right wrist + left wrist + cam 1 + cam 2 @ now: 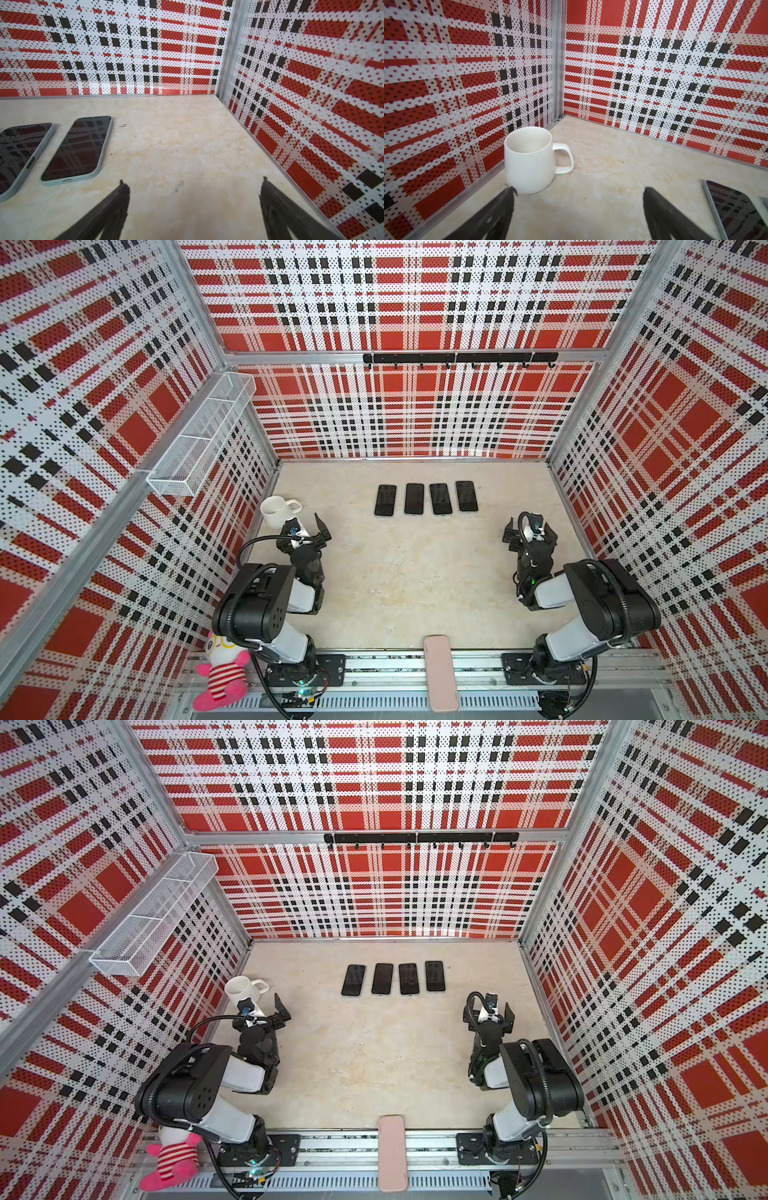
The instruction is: Put the phone into the phone case
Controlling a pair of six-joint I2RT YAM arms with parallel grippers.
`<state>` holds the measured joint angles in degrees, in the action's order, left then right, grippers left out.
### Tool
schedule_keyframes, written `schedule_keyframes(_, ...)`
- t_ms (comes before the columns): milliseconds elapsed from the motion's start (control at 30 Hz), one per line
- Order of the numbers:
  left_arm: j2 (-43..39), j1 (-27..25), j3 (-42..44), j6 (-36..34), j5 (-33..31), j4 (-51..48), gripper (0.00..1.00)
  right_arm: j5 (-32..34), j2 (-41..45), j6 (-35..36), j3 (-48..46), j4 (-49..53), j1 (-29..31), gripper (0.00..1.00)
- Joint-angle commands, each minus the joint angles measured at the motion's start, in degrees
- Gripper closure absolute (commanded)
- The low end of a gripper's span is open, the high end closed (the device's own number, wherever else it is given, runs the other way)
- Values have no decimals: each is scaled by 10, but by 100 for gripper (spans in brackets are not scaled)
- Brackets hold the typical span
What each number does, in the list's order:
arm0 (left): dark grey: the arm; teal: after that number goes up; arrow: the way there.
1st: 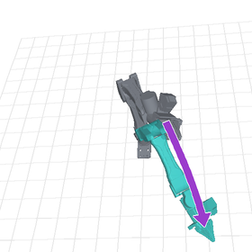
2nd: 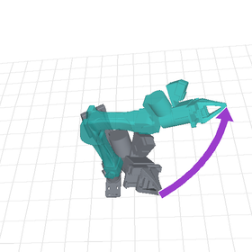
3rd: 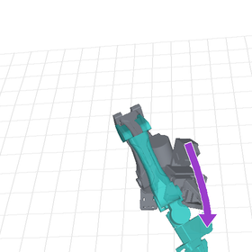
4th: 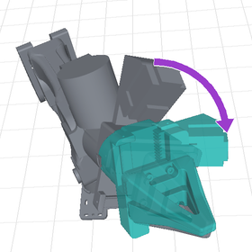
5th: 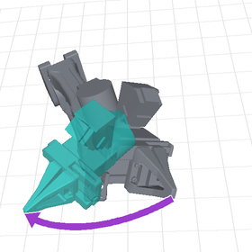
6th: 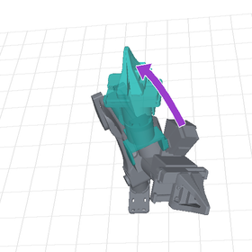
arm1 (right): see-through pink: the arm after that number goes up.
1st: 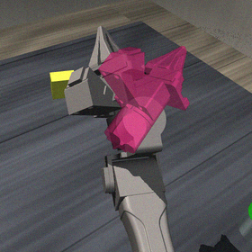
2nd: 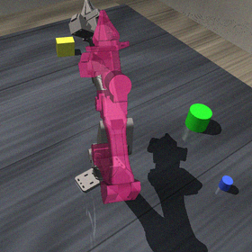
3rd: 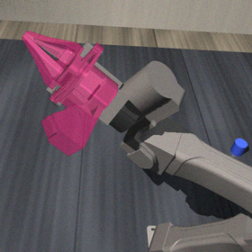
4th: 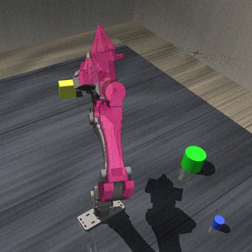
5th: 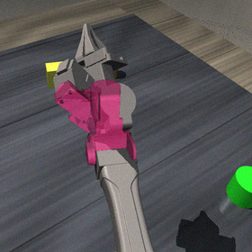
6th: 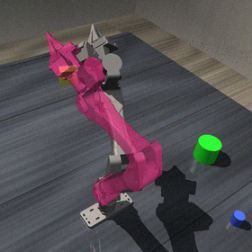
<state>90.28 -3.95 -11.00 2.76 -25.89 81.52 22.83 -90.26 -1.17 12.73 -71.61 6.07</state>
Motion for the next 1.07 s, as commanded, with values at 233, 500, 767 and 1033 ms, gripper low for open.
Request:
schedule_keyframes(233, 4, -2, 5, -10, -6, 27, 2, -19, 5, -38, 31, 41, -11, 0)
schedule_keyframes(500, 4, -2, 5, -11, -6, 27, 2, -18, -2, -34, 27, 21, -11, 0)
schedule_keyframes(767, 4, -2, 5, -10, -6, 26, 2, -17, -4, -33, 31, 29, -11, 0)
schedule_keyframes(1033, 4, -2, 5, -10, -6, 27, 2, -17, -2, -33, 25, 19, -11, 0)
